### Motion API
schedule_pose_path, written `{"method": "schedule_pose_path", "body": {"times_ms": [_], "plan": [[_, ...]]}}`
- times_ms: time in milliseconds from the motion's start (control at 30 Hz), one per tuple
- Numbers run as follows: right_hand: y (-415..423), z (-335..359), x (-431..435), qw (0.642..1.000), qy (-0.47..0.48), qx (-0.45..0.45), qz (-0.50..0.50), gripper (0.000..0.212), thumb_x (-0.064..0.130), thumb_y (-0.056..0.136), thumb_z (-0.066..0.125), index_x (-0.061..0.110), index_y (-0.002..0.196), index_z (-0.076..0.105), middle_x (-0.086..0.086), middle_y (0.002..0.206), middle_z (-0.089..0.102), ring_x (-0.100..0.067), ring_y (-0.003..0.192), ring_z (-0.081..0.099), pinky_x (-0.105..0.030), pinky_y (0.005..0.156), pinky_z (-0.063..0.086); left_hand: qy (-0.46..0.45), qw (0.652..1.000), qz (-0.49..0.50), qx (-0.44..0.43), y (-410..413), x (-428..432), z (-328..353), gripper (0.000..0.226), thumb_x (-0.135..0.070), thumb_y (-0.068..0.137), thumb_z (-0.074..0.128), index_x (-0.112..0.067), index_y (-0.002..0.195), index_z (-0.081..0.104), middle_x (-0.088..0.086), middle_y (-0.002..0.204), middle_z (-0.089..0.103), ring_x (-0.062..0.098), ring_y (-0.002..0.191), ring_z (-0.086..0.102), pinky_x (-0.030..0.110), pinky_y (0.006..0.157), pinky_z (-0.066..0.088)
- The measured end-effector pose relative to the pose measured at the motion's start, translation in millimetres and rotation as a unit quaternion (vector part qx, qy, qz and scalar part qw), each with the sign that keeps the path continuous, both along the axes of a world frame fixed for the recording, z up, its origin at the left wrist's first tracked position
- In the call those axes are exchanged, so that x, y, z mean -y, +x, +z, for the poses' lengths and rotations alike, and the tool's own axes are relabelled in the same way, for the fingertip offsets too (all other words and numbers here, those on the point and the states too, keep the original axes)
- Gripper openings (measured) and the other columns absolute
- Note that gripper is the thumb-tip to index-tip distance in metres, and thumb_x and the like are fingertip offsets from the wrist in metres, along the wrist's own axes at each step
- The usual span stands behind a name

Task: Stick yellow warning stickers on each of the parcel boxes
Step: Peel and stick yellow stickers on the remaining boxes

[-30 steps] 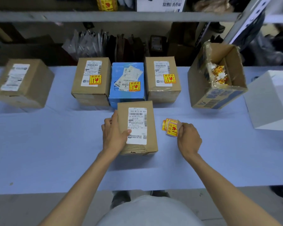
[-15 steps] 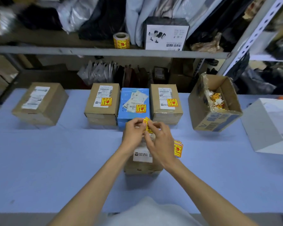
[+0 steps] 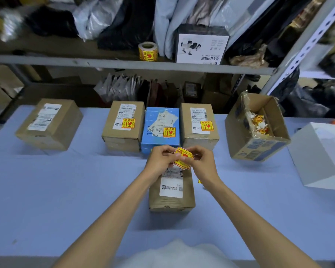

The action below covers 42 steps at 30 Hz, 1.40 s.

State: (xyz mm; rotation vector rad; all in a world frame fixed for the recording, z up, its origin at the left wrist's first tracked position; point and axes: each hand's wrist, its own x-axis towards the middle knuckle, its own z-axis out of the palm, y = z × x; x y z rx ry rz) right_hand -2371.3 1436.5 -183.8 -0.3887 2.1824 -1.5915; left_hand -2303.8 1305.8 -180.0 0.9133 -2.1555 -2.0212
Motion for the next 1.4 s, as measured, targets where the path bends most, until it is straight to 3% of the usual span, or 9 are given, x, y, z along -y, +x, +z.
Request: {"method": "schedule_pose_path", "body": {"times_ms": [100,333,567,667,733,867,1033,1167,1400], "plan": [[-9.7,-9.3,-22.0,0.997,-0.005,0.056,-0.043,0.015,-0.002,0.074,0.076,0.009,0.078,0.066,-0.008,0.076,0.069,-0.020,0.069,0.064,-0.036,0.068,0.054,-0.019,0.999,-0.031,0.006,-8.6,-15.8,-10.6,0.006,-0.014,0.087,0.068,-0.020,0.086,0.068,0.005,0.086,0.071,0.018,0.081,0.068,0.033,0.074,0.056],[-30.7,-57.1,-78.1,0.973,0.049,0.121,-0.192,0.017,-0.004,0.077,0.073,0.008,0.071,0.062,-0.009,0.067,0.063,-0.026,0.066,0.061,-0.029,0.058,0.050,-0.057,0.997,-0.040,0.040,-20.7,-33.0,-21.0,0.005,-0.017,0.089,0.065,-0.020,0.093,0.066,0.003,0.090,0.070,0.016,0.083,0.068,0.032,0.075,0.058],[-38.6,-104.6,-86.7,0.956,0.262,0.042,-0.125,0.016,0.014,0.073,0.077,0.010,0.082,0.064,-0.008,0.081,0.066,-0.028,0.081,0.062,-0.030,0.064,0.044,-0.087,0.993,-0.059,0.058,-16.0,-19.4,-17.3,0.012,-0.021,0.088,0.064,-0.024,0.099,0.066,-0.001,0.103,0.068,0.013,0.092,0.065,0.026,0.075,0.054],[-40.0,-108.3,-88.2,0.928,0.358,-0.007,-0.105,0.030,0.028,0.075,0.077,0.014,0.098,0.062,-0.006,0.098,0.064,-0.029,0.092,0.062,-0.034,0.072,0.045,-0.083,0.992,-0.061,0.072,-15.9,-12.9,-13.7,0.016,-0.021,0.090,0.063,-0.026,0.105,0.062,-0.005,0.100,0.062,0.006,0.083,0.061,0.014,0.059,0.048],[-40.9,-105.3,-88.0,0.919,0.383,-0.040,-0.091,0.044,0.034,0.075,0.078,0.013,0.108,0.058,-0.008,0.110,0.055,-0.029,0.099,0.059,-0.035,0.075,0.045,-0.087,0.992,-0.061,0.072,-17.3,-8.6,-14.7,0.020,-0.020,0.089,0.064,-0.024,0.108,0.061,-0.004,0.102,0.061,0.009,0.086,0.061,0.020,0.067,0.053],[-39.7,-84.4,-65.5,0.943,0.299,-0.113,-0.094,0.038,0.035,0.083,0.070,0.012,0.111,0.059,-0.006,0.110,0.056,-0.024,0.098,0.058,-0.033,0.076,0.045,-0.079,0.992,-0.052,0.082,-19.7,-3.9,-18.2,0.021,-0.018,0.084,0.070,-0.021,0.102,0.060,-0.001,0.101,0.066,0.012,0.087,0.066,0.030,0.078,0.056],[-26.8,-29.7,-14.6,0.998,0.041,0.044,0.033,0.019,0.030,0.087,0.068,0.013,0.096,0.071,-0.004,0.087,0.070,-0.015,0.078,0.065,-0.024,0.058,0.052,-0.090,0.993,-0.050,0.053,-16.3,-3.5,-24.0,0.016,-0.017,0.085,0.070,-0.019,0.100,0.065,0.001,0.099,0.067,0.015,0.091,0.065,0.030,0.077,0.057],[-20.9,-13.4,-1.4,0.998,0.002,0.018,0.066,0.004,0.020,0.083,0.073,0.018,0.082,0.070,-0.002,0.074,0.070,-0.005,0.068,0.064,-0.015,0.058,0.048,-0.097,0.994,-0.045,0.020,-11.8,2.6,-23.2,0.011,-0.017,0.085,0.070,-0.019,0.096,0.070,-0.001,0.096,0.069,0.014,0.091,0.066,0.030,0.076,0.057],[-25.4,-5.7,2.2,0.998,-0.022,0.041,0.047,0.012,0.005,0.082,0.072,0.009,0.077,0.061,-0.004,0.067,0.065,-0.001,0.056,0.061,-0.016,0.045,0.042,-0.051,0.999,-0.004,0.013,-5.1,15.8,-16.4,0.006,-0.020,0.086,0.070,-0.017,0.091,0.067,0.000,0.088,0.067,0.014,0.082,0.066,0.020,0.066,0.053]]}}
